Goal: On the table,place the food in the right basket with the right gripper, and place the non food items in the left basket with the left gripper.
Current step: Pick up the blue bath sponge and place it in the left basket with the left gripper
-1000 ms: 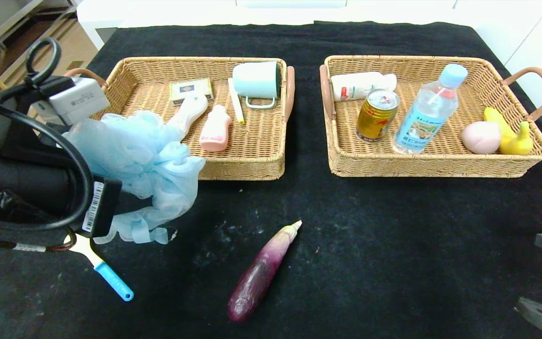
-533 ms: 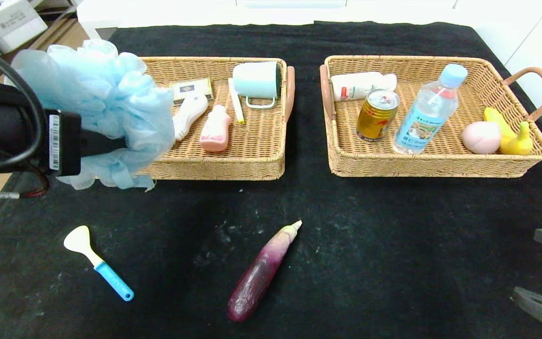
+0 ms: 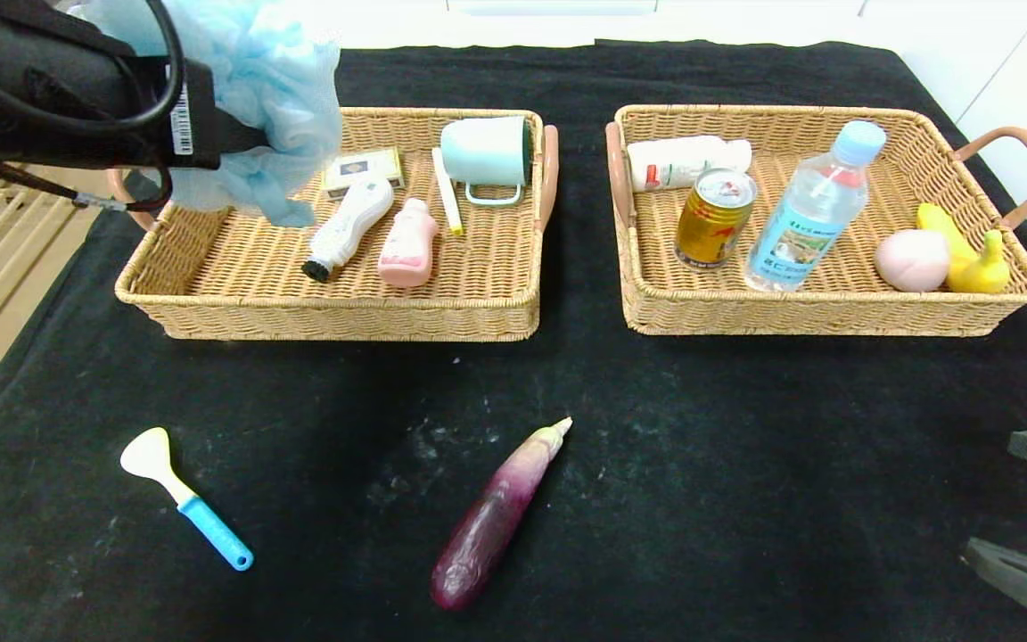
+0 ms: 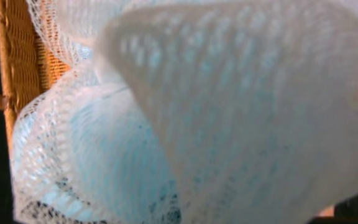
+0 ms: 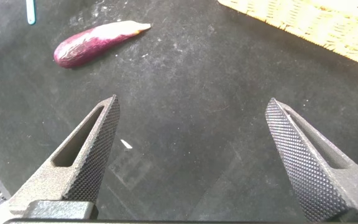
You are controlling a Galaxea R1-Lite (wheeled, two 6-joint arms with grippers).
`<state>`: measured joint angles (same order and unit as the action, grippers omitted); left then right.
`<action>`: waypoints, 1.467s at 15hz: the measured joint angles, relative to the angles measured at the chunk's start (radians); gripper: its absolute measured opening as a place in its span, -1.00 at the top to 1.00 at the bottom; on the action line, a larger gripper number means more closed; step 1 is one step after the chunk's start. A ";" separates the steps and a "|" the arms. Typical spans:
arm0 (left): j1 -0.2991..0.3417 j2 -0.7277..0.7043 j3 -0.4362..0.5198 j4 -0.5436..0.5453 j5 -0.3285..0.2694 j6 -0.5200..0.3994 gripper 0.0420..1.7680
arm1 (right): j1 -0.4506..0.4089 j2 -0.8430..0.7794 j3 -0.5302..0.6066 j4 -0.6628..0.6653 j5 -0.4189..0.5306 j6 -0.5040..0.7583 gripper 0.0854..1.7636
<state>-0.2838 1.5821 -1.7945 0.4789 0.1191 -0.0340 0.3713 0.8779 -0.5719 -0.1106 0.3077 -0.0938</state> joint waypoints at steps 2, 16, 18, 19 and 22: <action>0.009 0.073 -0.052 -0.052 0.000 0.000 0.41 | 0.000 -0.001 0.000 0.000 0.000 -0.001 -0.94; 0.012 0.256 -0.160 -0.120 0.010 0.008 -0.40 | 0.000 -0.013 0.000 0.000 0.001 -0.006 -0.94; 0.012 0.256 -0.159 -0.120 0.010 0.008 -0.52 | 0.000 -0.013 0.001 0.000 0.001 -0.005 -0.94; 0.012 0.256 -0.159 -0.117 0.010 0.008 -0.57 | 0.000 -0.014 0.001 -0.001 0.001 -0.005 -0.94; 0.011 0.254 -0.157 -0.110 0.016 0.012 -0.68 | 0.000 -0.014 0.007 0.001 0.002 -0.016 -0.94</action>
<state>-0.2728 1.8362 -1.9517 0.3694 0.1355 -0.0219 0.3709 0.8640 -0.5647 -0.1096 0.3094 -0.1096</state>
